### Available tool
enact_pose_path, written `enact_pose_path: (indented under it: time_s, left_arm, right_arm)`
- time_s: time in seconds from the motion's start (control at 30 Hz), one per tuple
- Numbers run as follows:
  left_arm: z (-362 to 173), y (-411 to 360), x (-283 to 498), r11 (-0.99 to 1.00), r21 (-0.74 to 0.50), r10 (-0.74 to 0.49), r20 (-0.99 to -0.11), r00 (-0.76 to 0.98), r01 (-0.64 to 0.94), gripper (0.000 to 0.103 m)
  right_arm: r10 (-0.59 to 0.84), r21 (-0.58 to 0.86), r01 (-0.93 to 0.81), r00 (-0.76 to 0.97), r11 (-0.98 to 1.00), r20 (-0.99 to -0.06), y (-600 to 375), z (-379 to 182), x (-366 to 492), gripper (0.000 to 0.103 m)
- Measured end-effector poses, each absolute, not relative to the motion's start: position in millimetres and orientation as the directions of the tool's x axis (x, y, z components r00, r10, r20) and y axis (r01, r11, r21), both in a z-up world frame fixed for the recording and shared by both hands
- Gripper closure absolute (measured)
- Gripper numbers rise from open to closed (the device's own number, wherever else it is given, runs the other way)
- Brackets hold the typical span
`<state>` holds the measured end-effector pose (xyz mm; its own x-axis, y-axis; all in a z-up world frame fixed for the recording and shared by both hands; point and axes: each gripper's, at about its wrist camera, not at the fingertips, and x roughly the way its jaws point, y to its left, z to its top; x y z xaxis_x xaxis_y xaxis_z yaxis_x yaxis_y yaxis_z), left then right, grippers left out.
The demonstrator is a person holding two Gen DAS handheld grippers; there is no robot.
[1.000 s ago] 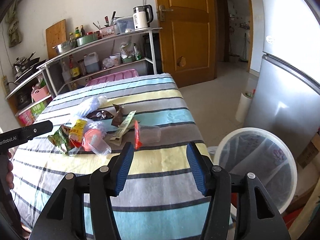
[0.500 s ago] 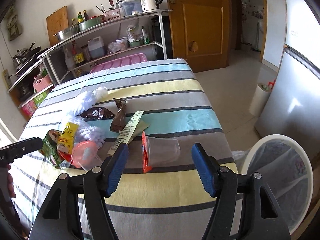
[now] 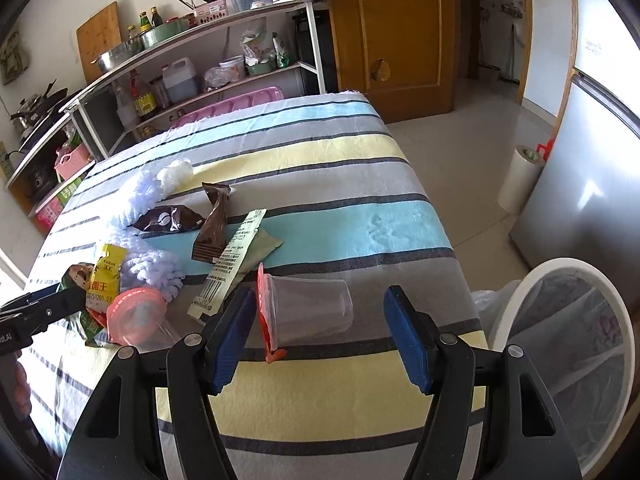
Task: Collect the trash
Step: 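Grasp the green snack bag with the left tool while the right tool grasps the clear cup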
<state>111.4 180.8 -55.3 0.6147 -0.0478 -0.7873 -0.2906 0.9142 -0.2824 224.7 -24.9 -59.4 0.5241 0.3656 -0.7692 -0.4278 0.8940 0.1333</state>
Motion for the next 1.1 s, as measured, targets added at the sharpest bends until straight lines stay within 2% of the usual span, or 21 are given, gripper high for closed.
enact_pose_path:
  time_s: [0.1, 0.17, 0.2, 0.23, 0.43, 0.9, 1.0, 1.1]
  left_arm:
    - [-55.2, 179.5, 112.1, 0.914, -0.293, -0.059, -0.782, 0.621, -0.282, 0.040]
    - [-55.6, 178.0, 113.0, 0.917, -0.283, -0.054, -0.785, 0.617, -0.281, 0.047]
    - [-56.2, 177.7, 113.1, 0.918, -0.280, -0.053, -0.788, 0.614, -0.281, 0.052]
    - [-56.4, 177.2, 113.3, 0.918, -0.280, -0.054, -0.788, 0.613, -0.280, 0.053]
    - [-52.7, 175.8, 111.6, 0.922, -0.261, -0.031, -0.786, 0.617, -0.286, 0.057]
    - [-39.9, 171.7, 101.8, 0.930, -0.234, 0.005, -0.763, 0.646, -0.285, 0.057]
    - [-34.6, 167.7, 98.5, 0.937, -0.219, 0.014, -0.754, 0.657, -0.271, 0.066]
    - [-32.4, 164.1, 97.4, 0.944, -0.208, 0.013, -0.752, 0.660, -0.256, 0.066]
  right_arm:
    - [0.370, 0.143, -0.423, 0.523, 0.895, -0.768, -27.2, -59.4, 225.9, 0.040]
    - [0.373, 0.141, -0.427, 0.529, 0.893, -0.762, -27.2, -57.9, 224.5, 0.051]
    - [0.372, 0.137, -0.430, 0.531, 0.892, -0.761, -26.5, -57.6, 223.8, 0.054]
    - [0.373, 0.135, -0.434, 0.530, 0.891, -0.762, -25.7, -57.6, 223.2, 0.059]
    - [0.381, 0.127, -0.451, 0.533, 0.884, -0.755, -22.7, -56.0, 216.9, 0.059]
    - [0.402, 0.122, -0.479, 0.542, 0.869, -0.738, -18.5, -48.9, 199.2, 0.059]
    - [0.406, 0.118, -0.485, 0.548, 0.867, -0.731, -17.8, -45.7, 193.1, 0.059]
    - [0.414, 0.122, -0.487, 0.553, 0.865, -0.723, -18.7, -42.5, 188.7, 0.059]
